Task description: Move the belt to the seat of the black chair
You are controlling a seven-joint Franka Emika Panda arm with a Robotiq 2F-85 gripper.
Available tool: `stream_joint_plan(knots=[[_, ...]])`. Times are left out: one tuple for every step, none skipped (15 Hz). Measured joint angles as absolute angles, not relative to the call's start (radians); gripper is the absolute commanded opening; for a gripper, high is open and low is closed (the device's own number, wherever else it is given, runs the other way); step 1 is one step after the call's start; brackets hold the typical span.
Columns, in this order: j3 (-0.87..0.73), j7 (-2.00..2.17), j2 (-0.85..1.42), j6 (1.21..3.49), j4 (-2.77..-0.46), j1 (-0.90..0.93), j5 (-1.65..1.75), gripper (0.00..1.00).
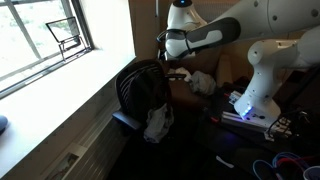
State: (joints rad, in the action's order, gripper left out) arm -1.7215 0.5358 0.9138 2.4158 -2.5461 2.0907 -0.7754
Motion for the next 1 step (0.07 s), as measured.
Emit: stream_joint_plan(knots=[[-1.729, 0.536, 0.91, 2.407, -2.548, 2.088, -0.769, 1.0]])
